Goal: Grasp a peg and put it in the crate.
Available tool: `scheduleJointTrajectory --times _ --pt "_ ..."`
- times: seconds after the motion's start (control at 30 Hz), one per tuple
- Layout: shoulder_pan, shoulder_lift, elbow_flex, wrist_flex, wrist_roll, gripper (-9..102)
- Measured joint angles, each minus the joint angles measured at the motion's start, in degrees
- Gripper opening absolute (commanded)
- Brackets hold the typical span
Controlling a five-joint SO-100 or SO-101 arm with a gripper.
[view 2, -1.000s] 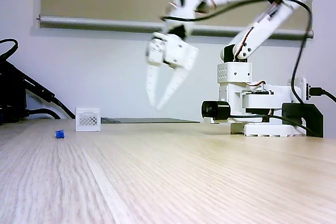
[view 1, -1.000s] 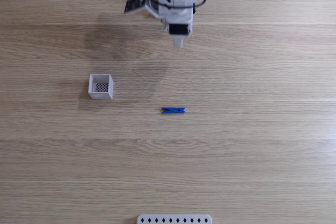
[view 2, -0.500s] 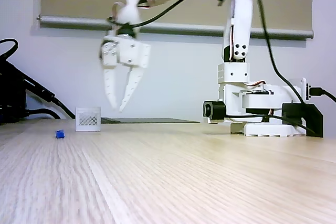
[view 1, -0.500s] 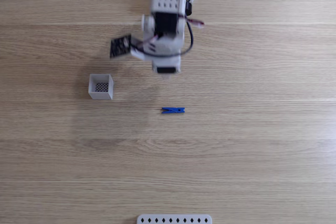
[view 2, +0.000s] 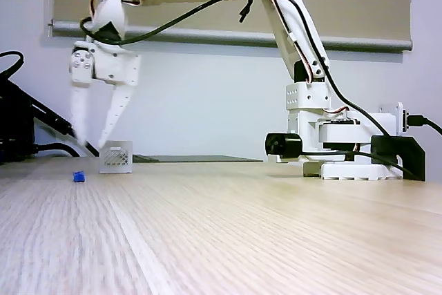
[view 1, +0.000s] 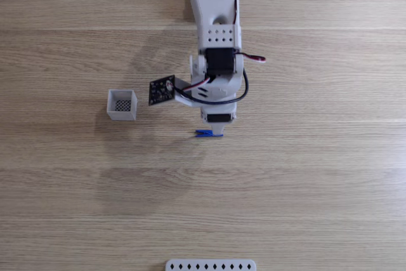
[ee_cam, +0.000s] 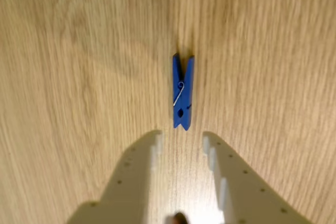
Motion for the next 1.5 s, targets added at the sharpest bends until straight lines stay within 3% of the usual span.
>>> scheduleJointTrajectory --times 0.83,1.03,1.13,1.3,1.5 --pt "0.18 -6.68 -0.79 -3.43 0.0 16" --pt "0.62 -6.94 -0.97 -3.78 -0.35 -3" --pt "0.62 -6.59 0.53 -4.83 -3.08 1" --pt "0.62 -0.53 9.67 -8.53 -8.79 -1" --pt "-1.85 15.64 33.05 -21.27 -19.51 -1"
